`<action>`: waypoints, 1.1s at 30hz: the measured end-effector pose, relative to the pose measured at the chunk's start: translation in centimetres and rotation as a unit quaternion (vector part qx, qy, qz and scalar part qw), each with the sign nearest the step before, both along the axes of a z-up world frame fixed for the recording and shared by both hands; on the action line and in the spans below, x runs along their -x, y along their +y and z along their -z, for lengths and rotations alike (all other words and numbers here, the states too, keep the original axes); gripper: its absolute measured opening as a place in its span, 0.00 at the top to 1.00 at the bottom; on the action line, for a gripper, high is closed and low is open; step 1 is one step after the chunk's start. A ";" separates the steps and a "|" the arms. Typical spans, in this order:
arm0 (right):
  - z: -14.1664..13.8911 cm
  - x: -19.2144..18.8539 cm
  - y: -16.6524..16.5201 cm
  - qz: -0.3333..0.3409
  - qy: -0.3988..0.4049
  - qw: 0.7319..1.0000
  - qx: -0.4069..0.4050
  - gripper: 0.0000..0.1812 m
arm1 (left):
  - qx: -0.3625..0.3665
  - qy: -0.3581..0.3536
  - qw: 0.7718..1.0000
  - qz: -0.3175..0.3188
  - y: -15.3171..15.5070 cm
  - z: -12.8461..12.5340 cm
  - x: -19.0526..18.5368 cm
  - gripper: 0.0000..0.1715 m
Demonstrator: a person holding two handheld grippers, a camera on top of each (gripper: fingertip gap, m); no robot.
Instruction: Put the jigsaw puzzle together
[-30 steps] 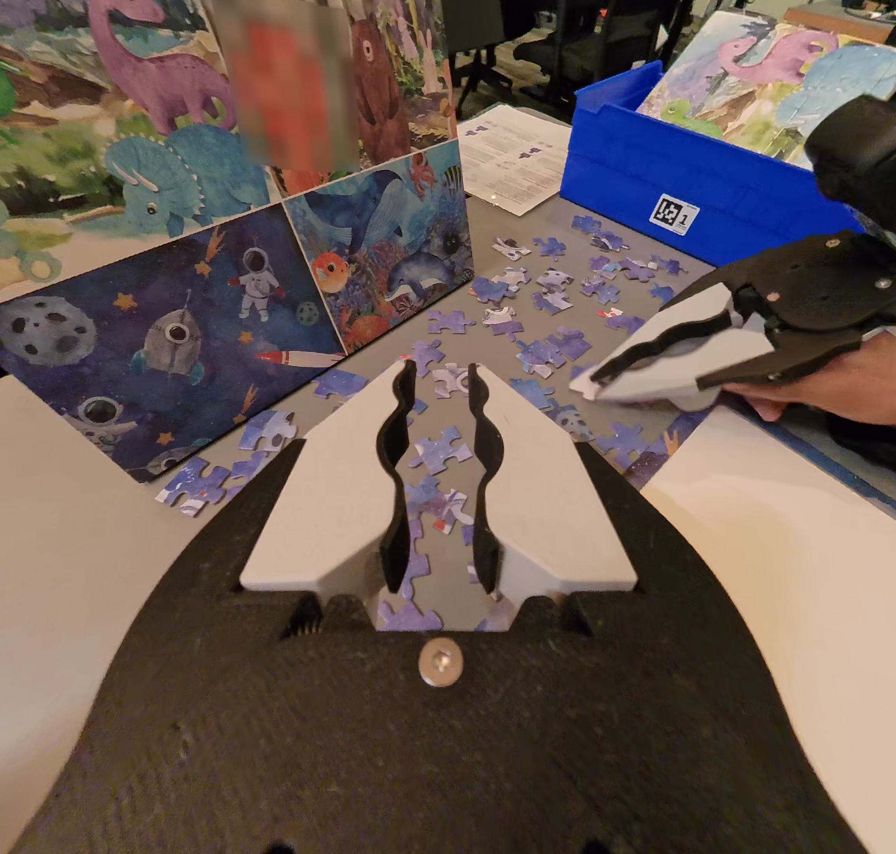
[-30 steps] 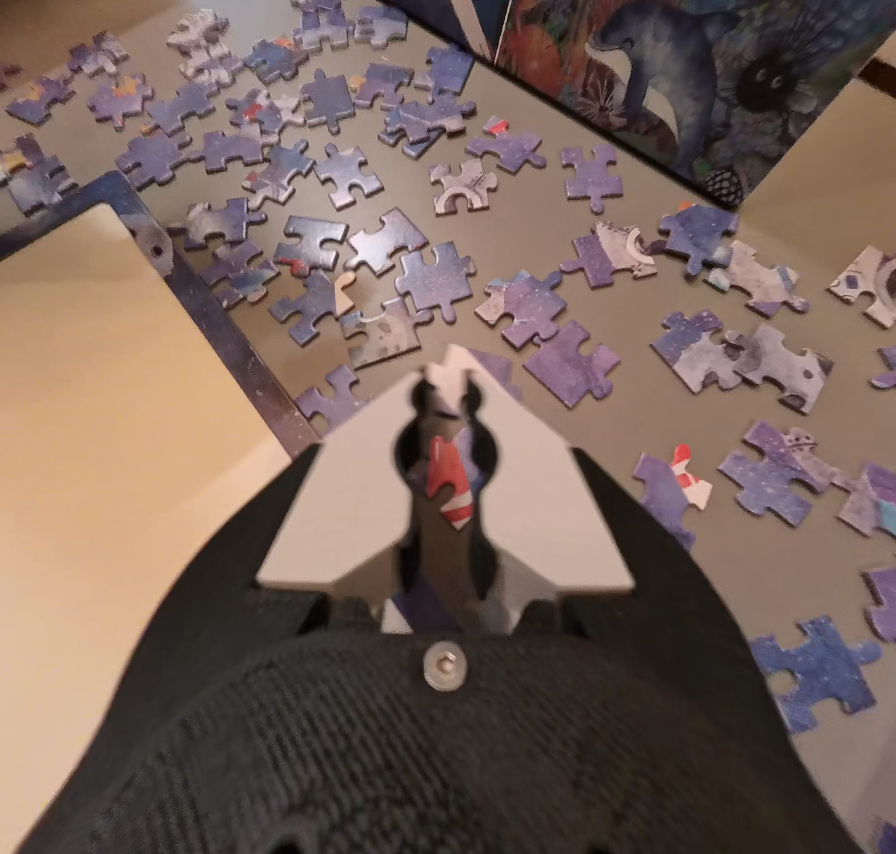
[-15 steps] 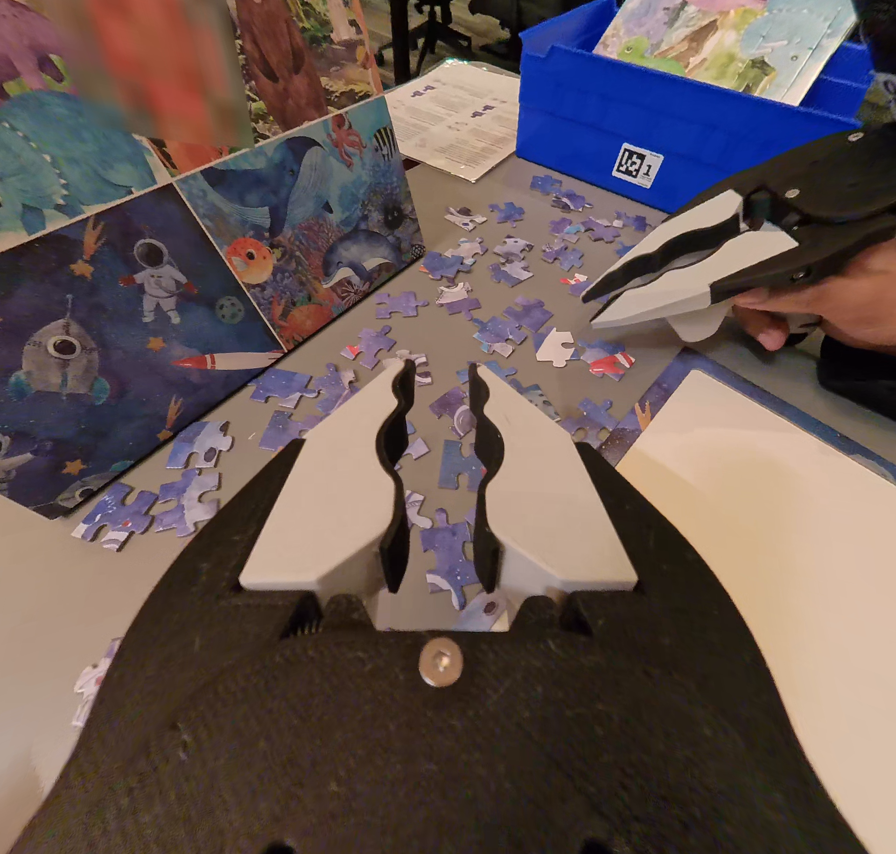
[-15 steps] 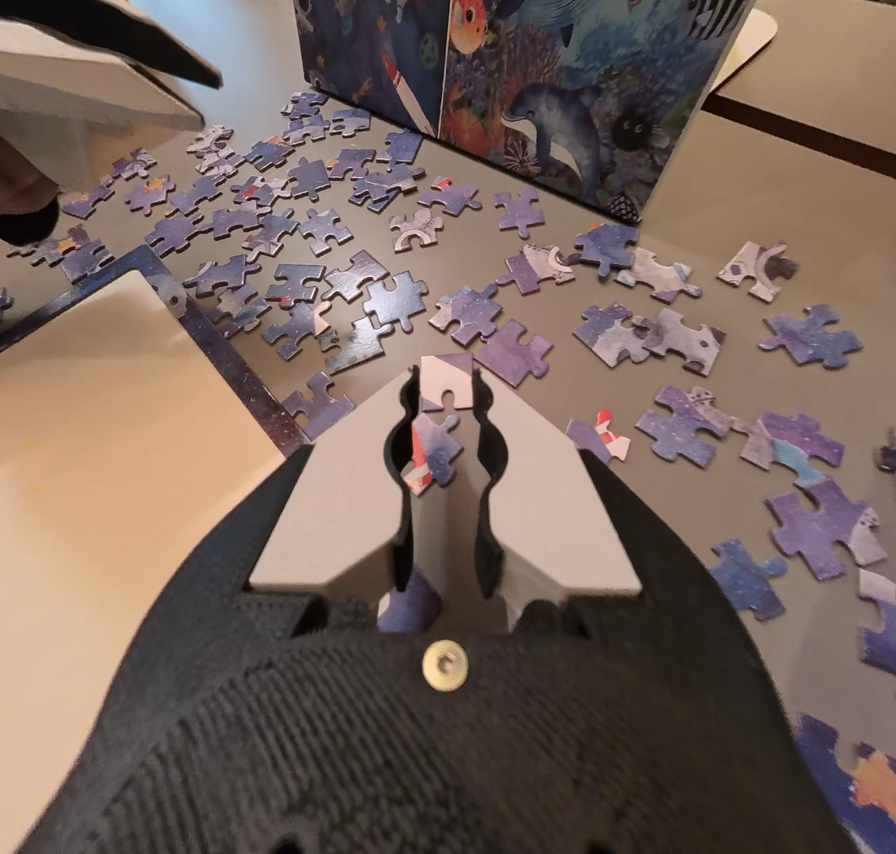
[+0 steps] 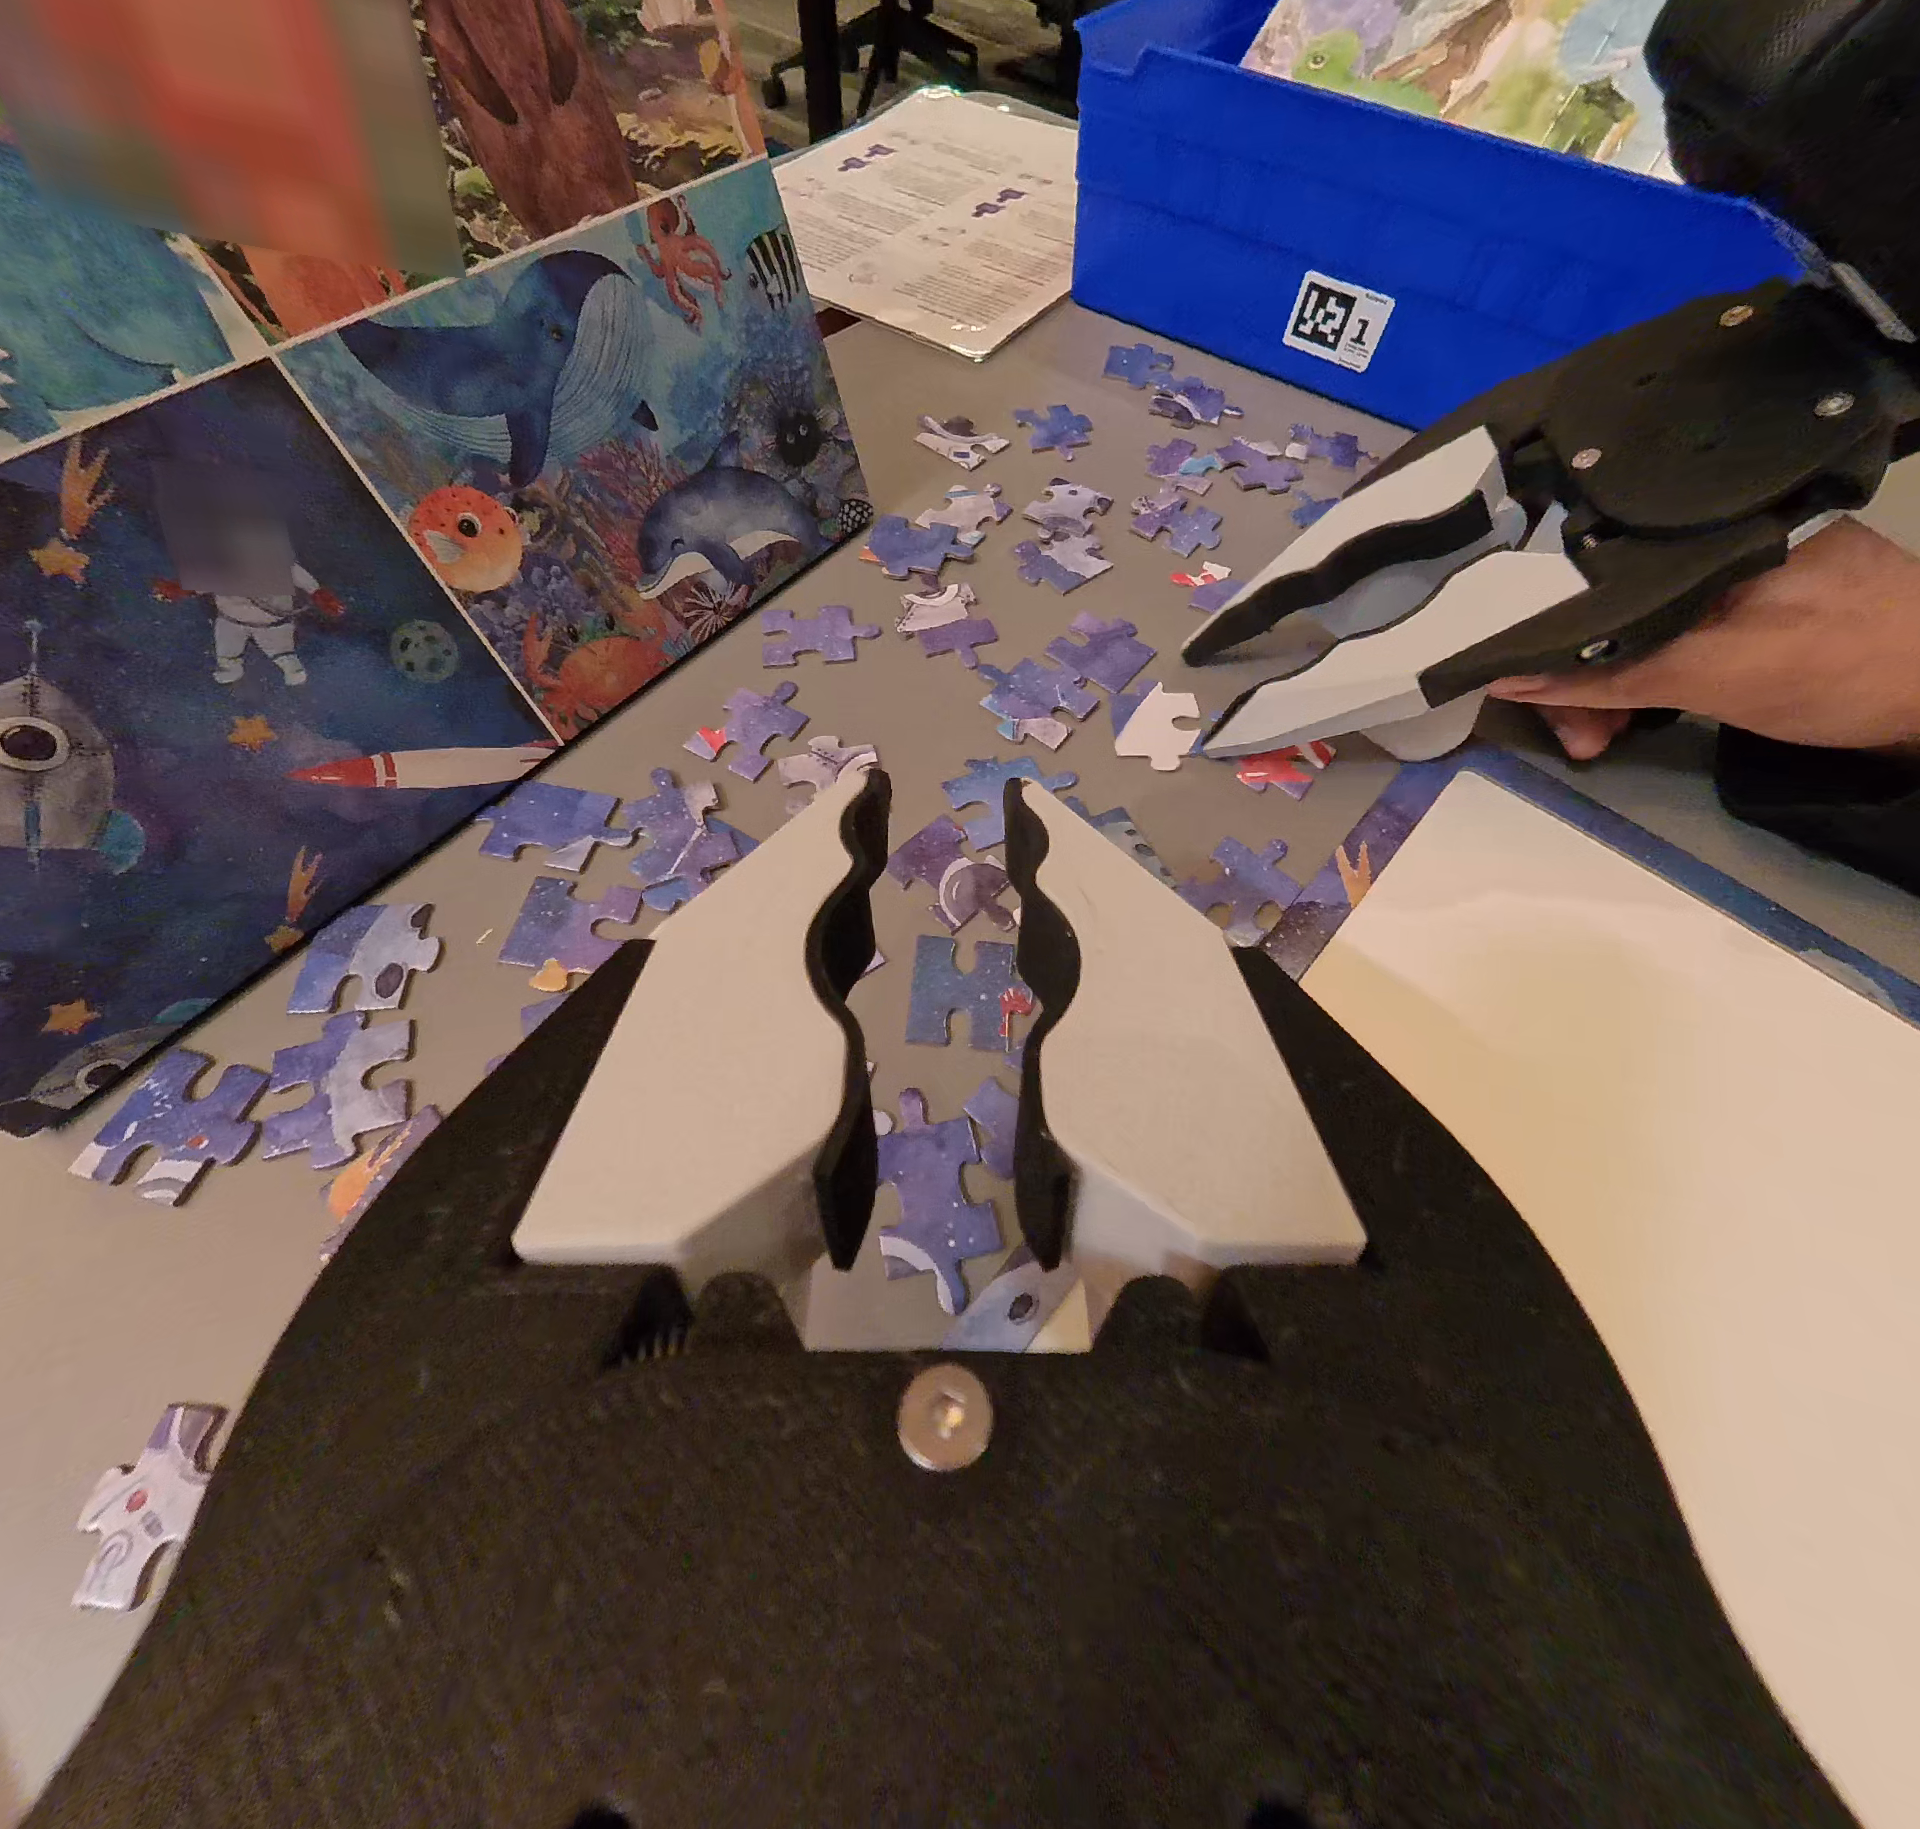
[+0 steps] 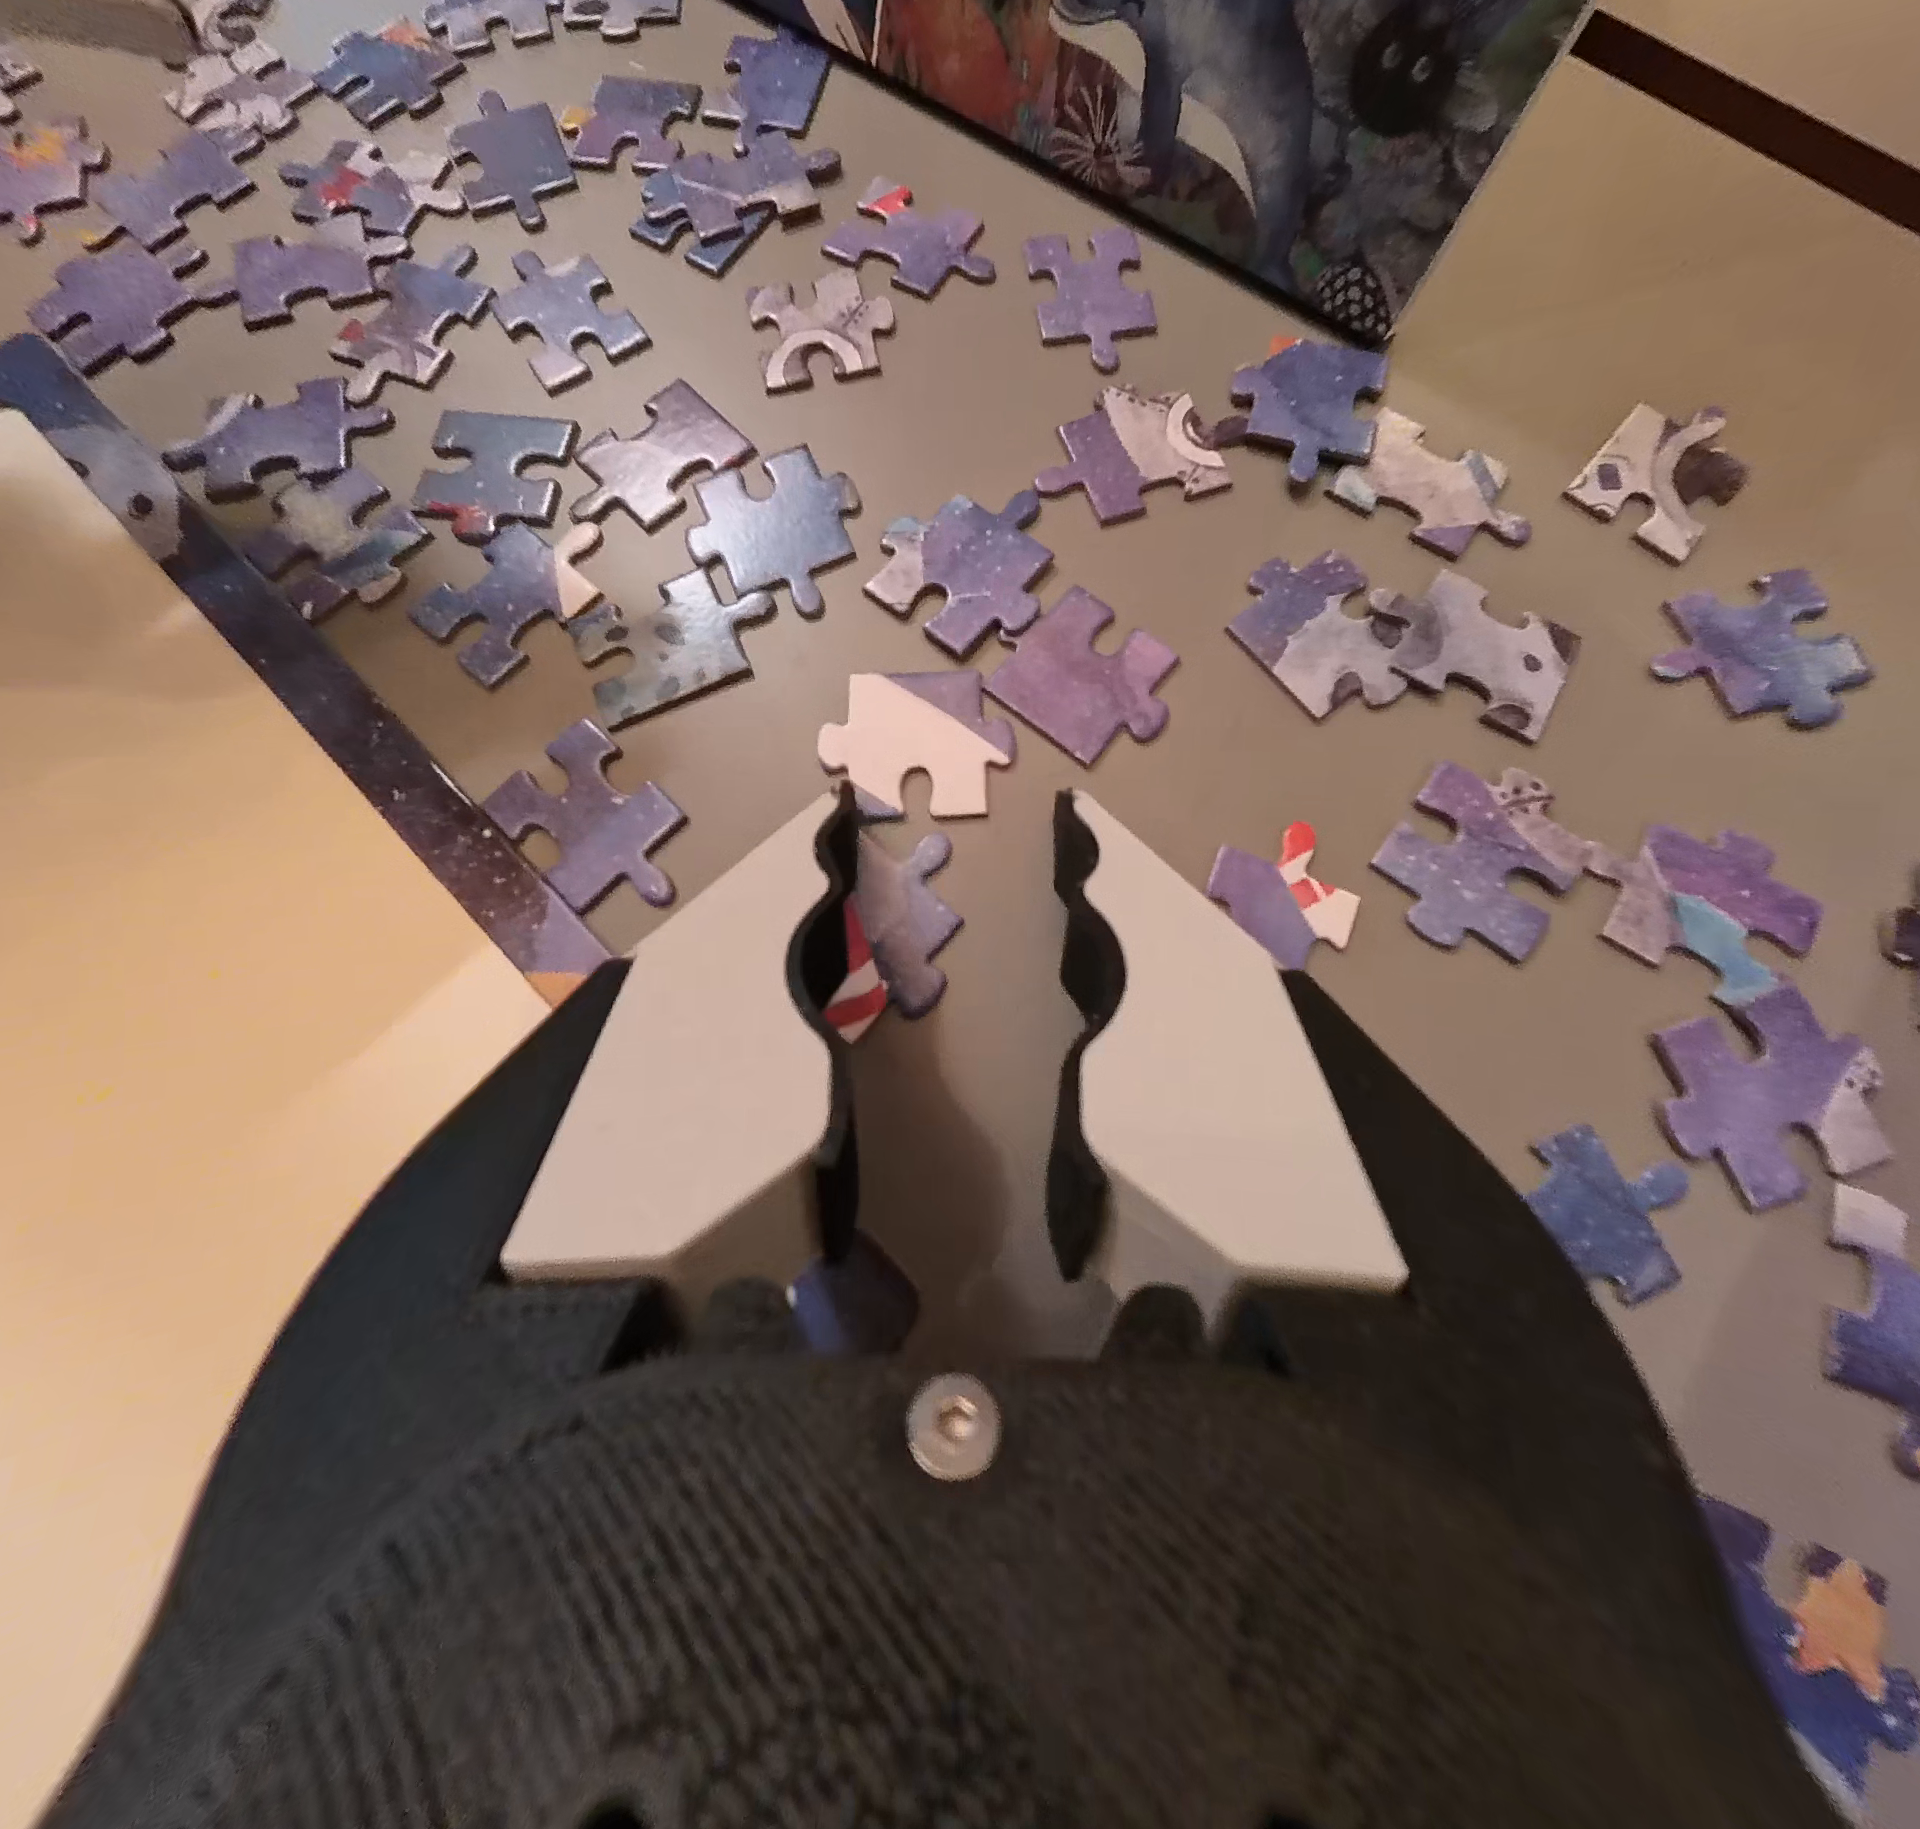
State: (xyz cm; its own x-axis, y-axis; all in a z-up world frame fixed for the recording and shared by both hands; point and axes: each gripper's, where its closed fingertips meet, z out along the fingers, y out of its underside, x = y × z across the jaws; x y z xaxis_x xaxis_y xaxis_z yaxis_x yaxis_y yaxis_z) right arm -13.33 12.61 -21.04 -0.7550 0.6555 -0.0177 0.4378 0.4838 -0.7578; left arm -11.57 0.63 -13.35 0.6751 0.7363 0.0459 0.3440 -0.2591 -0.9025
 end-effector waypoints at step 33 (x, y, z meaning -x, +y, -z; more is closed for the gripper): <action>-2.8 -0.8 -1.1 -0.018 0.036 0.998 0.048 0.92 | 0.014 -0.007 1.000 0.025 1.7 1.2 -0.7 0.87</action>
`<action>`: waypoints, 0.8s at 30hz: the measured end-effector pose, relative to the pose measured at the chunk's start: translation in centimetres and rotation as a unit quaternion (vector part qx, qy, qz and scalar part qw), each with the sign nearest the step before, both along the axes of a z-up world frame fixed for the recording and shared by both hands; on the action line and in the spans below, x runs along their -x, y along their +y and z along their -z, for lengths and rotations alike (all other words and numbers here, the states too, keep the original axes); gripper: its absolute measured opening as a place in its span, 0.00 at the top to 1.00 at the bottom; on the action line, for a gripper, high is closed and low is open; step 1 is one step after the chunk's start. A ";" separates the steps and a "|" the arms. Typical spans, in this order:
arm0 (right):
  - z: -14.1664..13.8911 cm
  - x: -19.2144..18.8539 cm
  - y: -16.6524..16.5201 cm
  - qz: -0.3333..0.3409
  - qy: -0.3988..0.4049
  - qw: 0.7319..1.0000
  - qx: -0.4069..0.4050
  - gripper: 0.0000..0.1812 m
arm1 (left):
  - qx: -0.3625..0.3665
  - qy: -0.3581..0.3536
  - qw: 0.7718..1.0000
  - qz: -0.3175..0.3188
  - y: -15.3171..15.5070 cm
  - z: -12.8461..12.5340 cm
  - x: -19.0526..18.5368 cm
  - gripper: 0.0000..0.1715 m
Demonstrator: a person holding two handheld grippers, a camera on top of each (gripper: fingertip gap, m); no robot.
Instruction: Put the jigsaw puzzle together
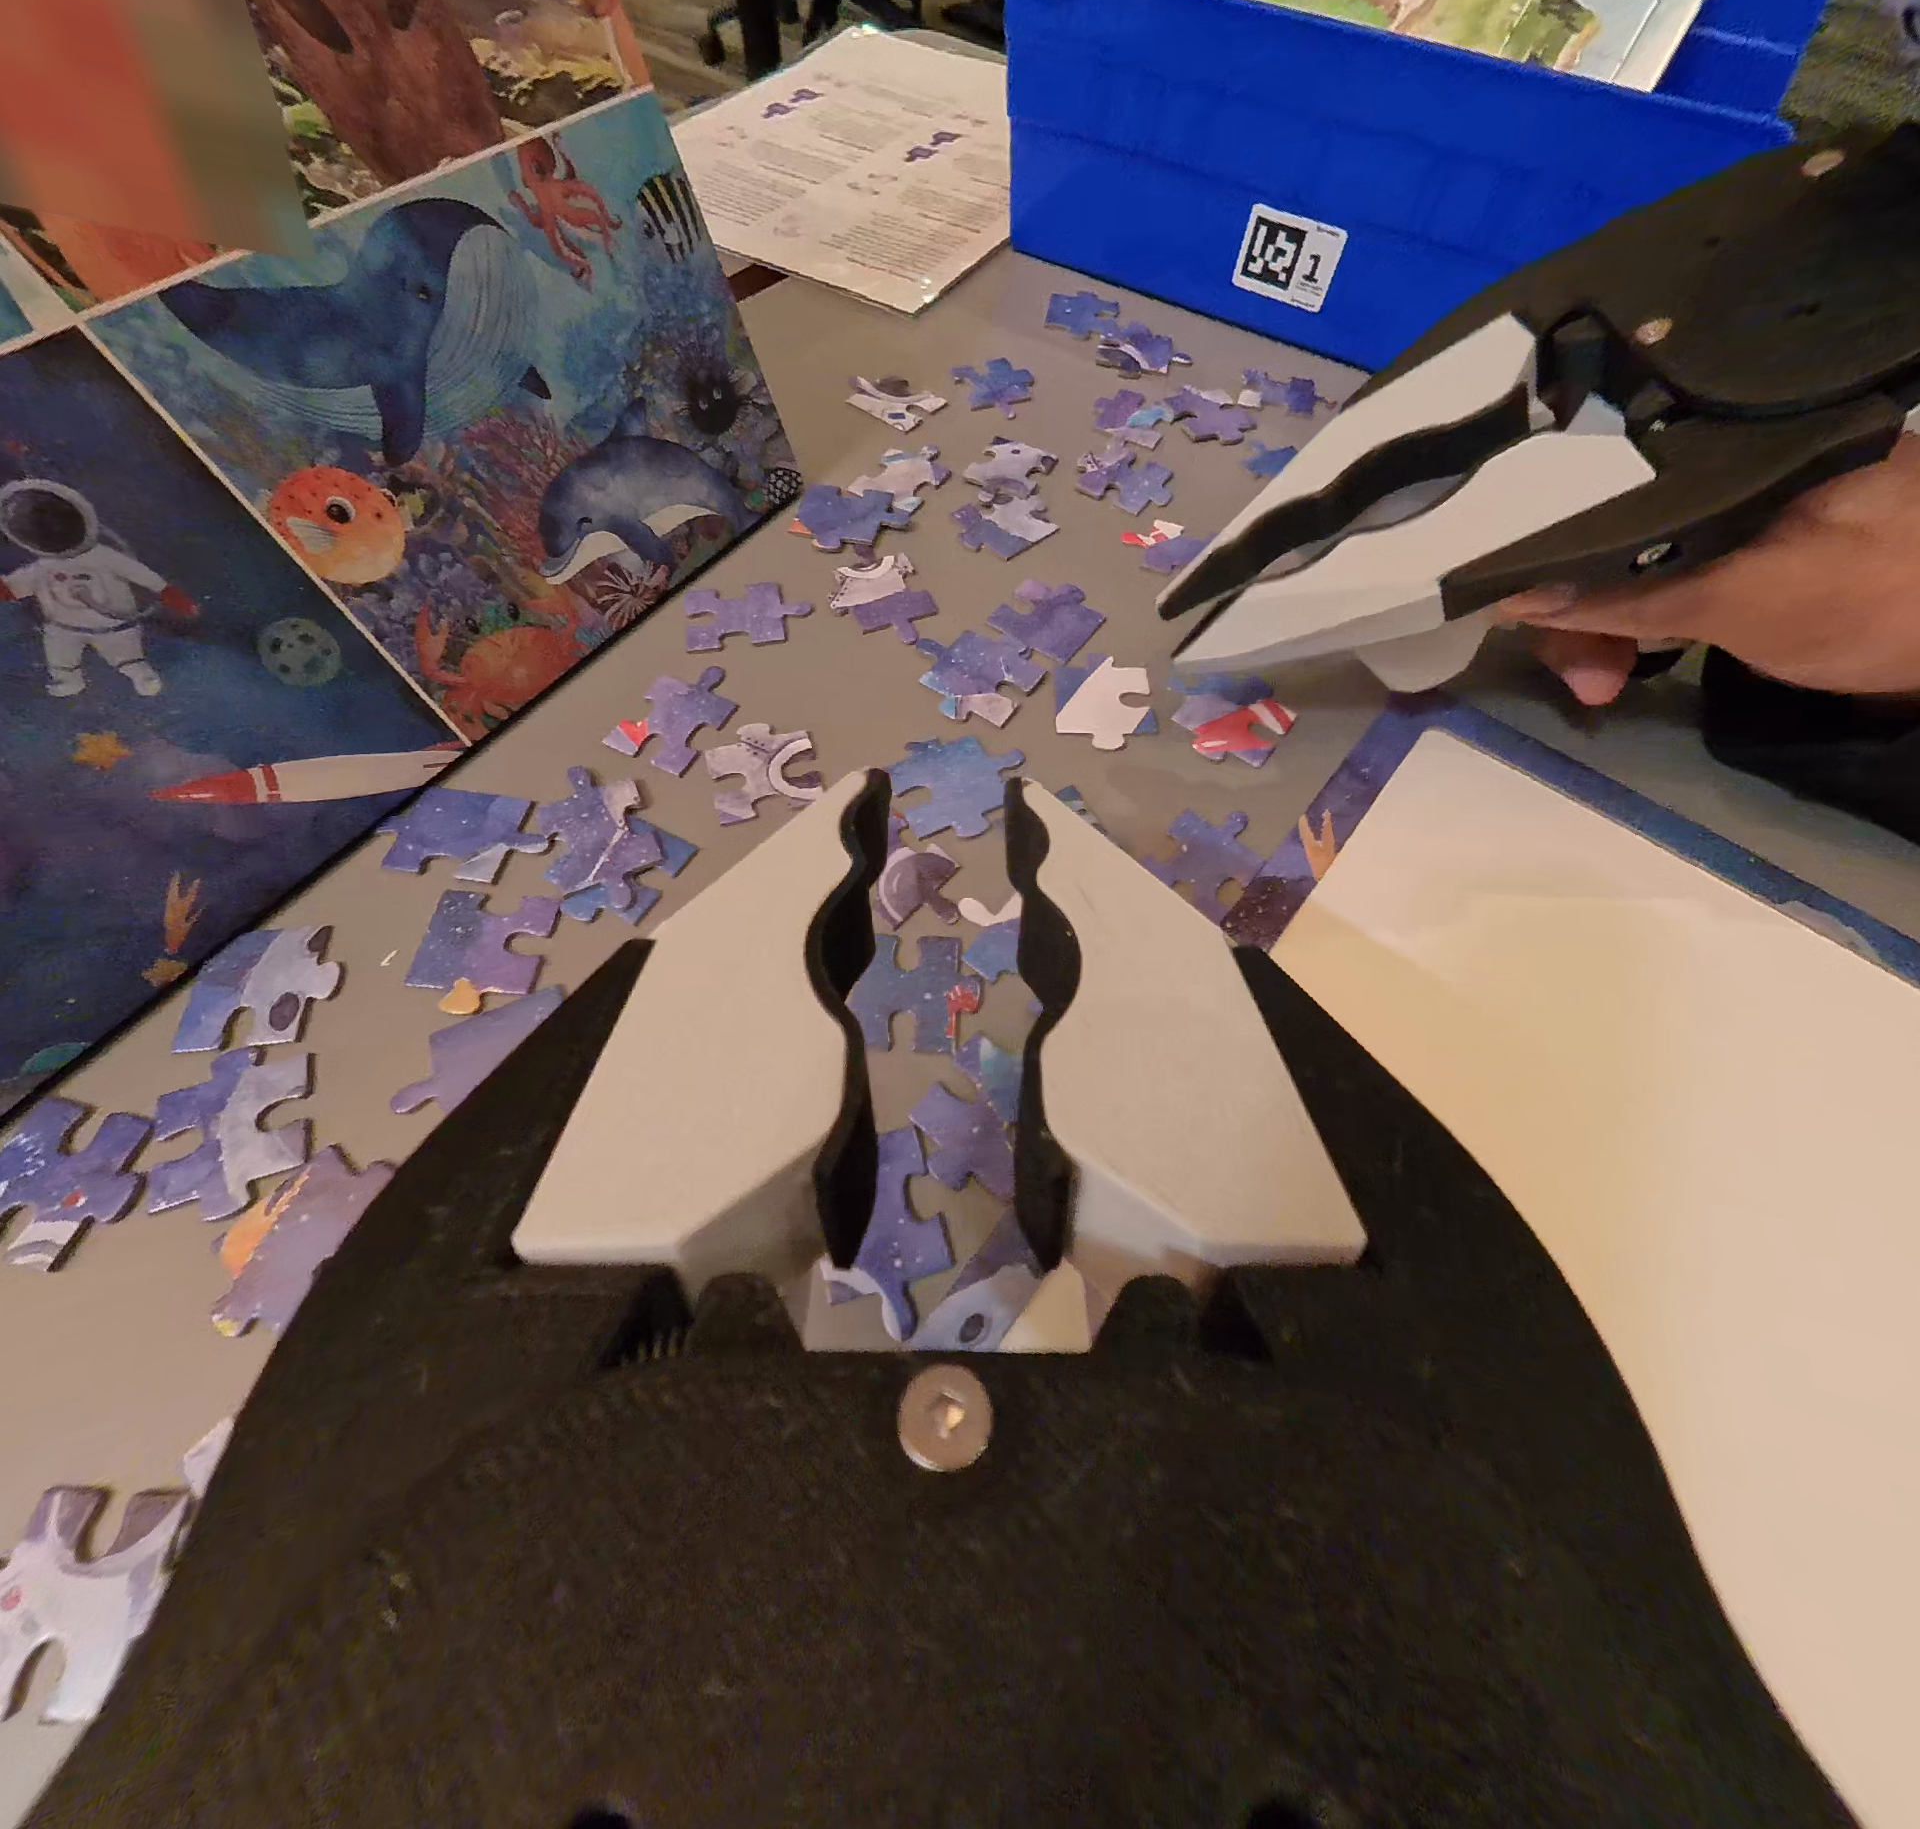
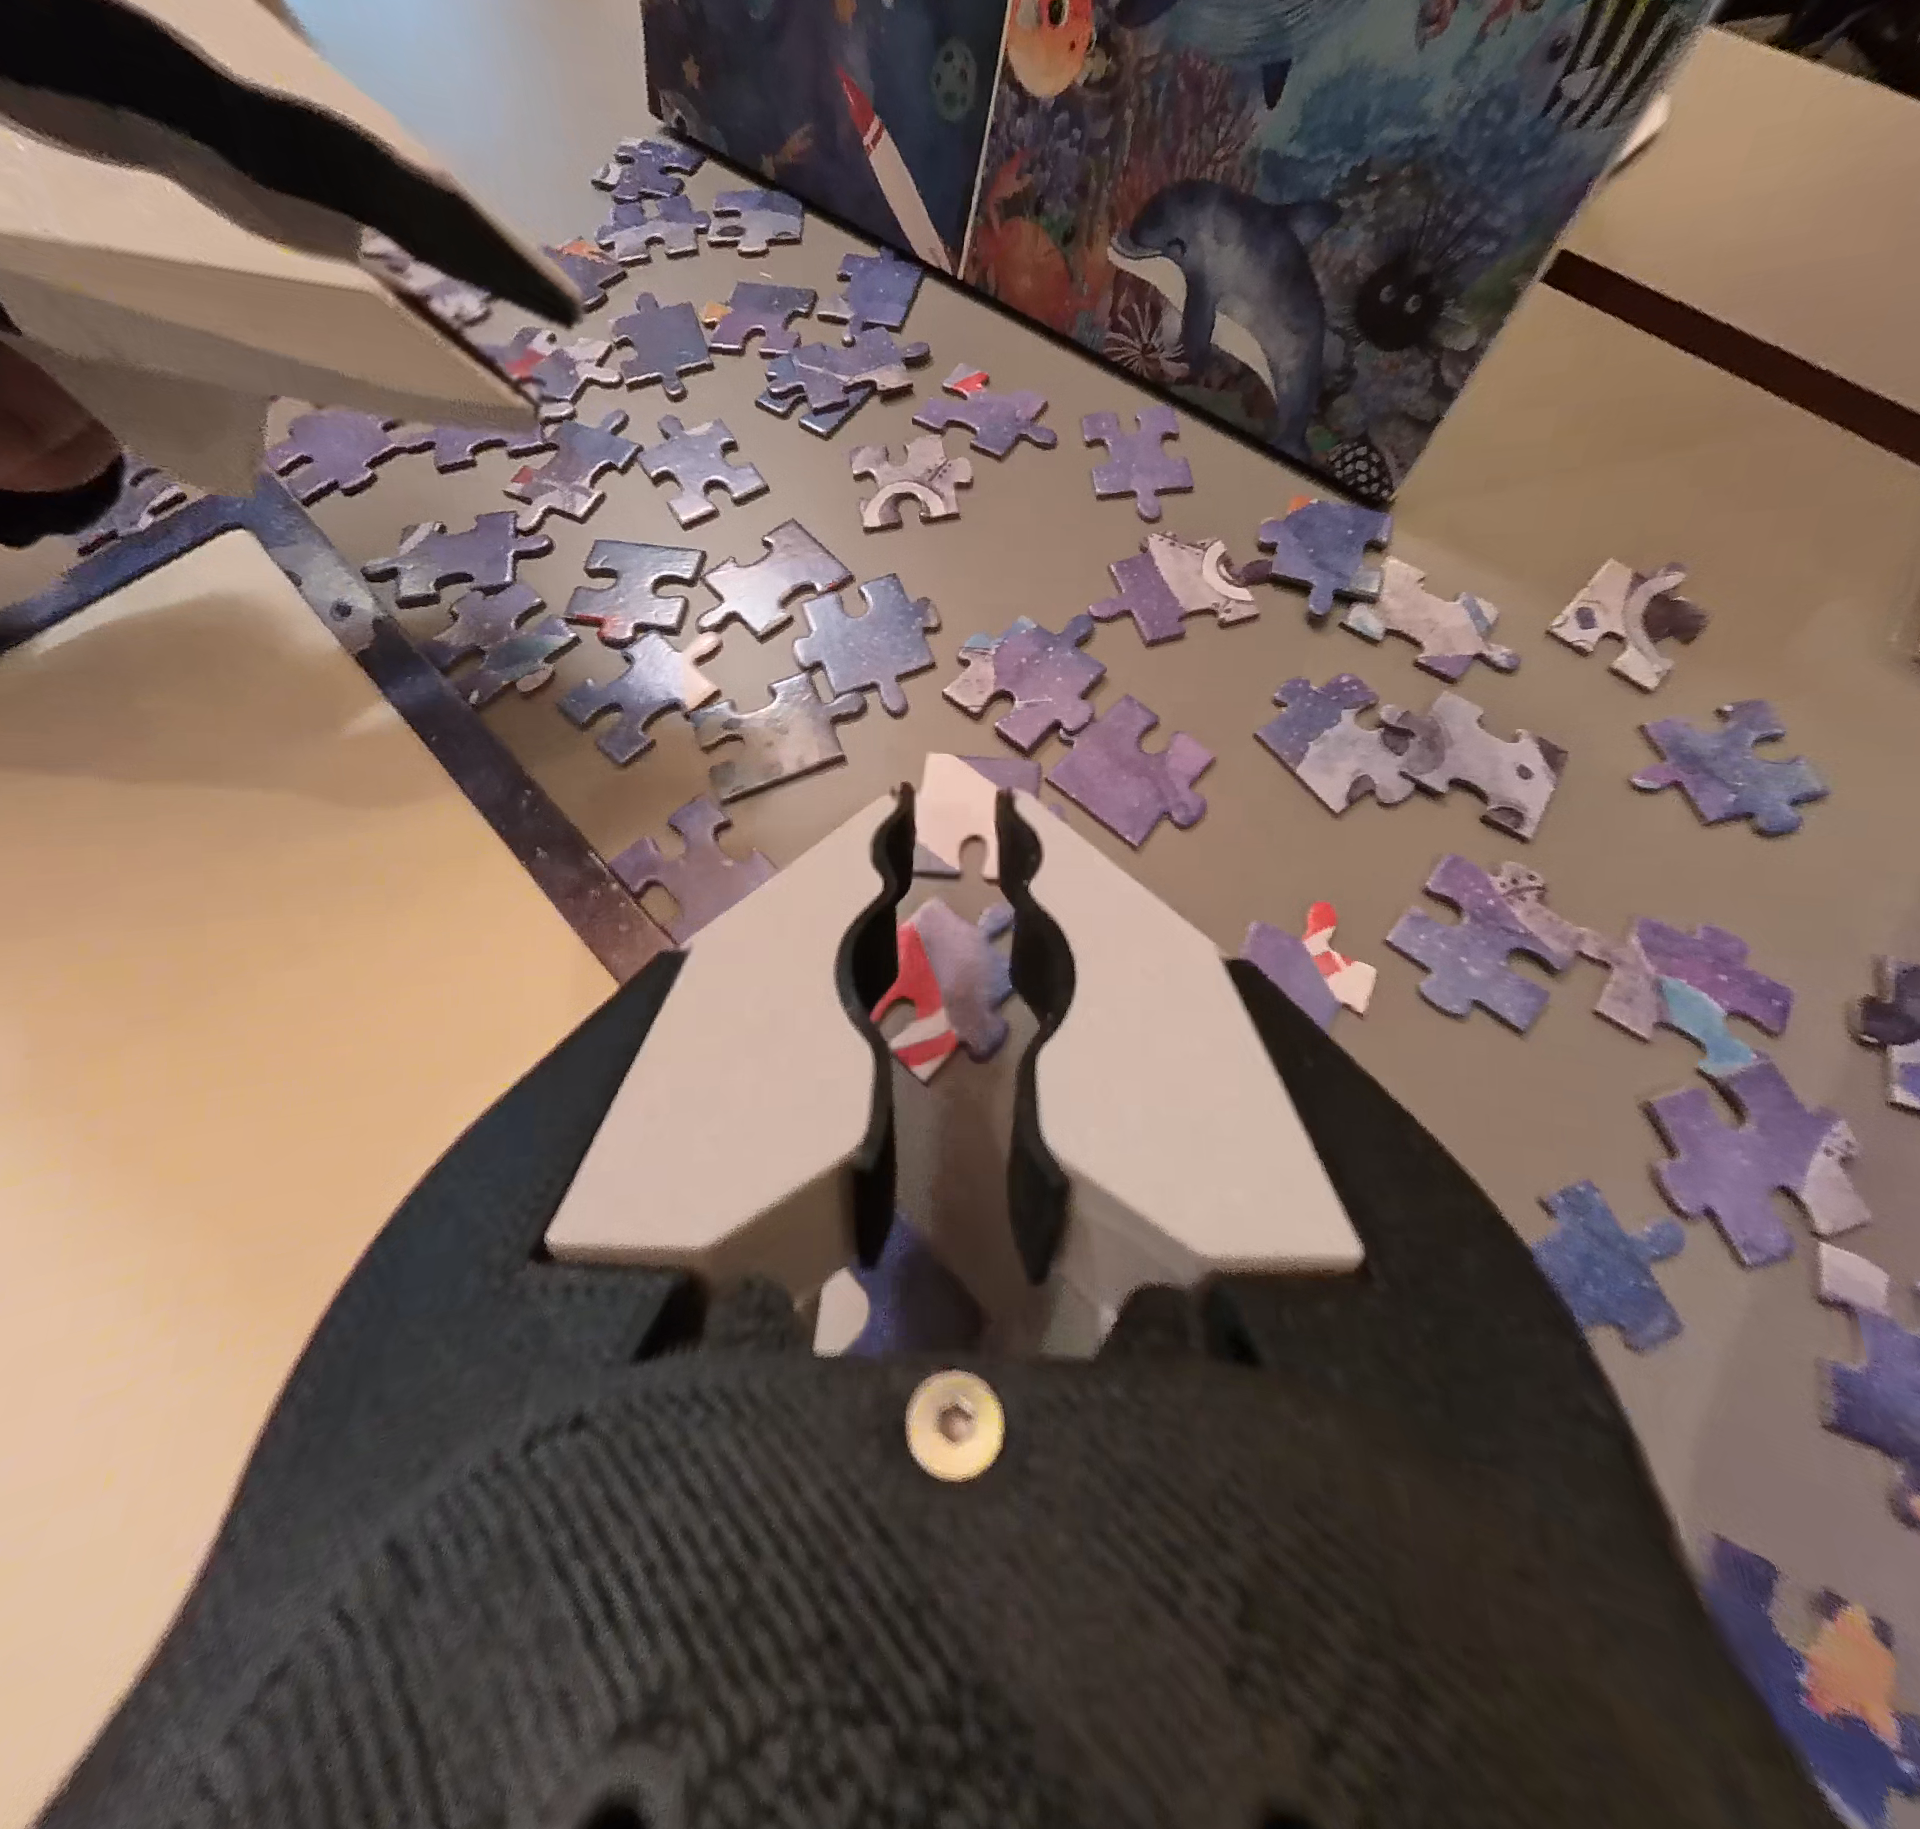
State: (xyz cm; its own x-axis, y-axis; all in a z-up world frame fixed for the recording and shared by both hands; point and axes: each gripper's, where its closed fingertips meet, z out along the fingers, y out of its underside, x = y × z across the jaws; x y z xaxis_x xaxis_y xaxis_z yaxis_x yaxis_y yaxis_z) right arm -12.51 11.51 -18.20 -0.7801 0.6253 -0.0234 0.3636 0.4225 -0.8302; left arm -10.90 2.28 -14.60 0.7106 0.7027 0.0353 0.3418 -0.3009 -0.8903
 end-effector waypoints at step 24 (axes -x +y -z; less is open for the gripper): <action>-7.6 0.1 4.6 0.054 0.103 0.992 0.055 0.91 | 0.158 -0.115 0.980 -0.025 8.4 6.9 1.5 0.74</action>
State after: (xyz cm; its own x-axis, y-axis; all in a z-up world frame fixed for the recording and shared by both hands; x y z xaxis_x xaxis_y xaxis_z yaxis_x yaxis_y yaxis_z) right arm -12.57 16.16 -10.62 -0.7046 0.7073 0.0569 0.2195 0.2935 -0.9304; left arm -12.44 10.64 -21.53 0.6743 0.7377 -0.0334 0.5439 -0.5267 -0.6532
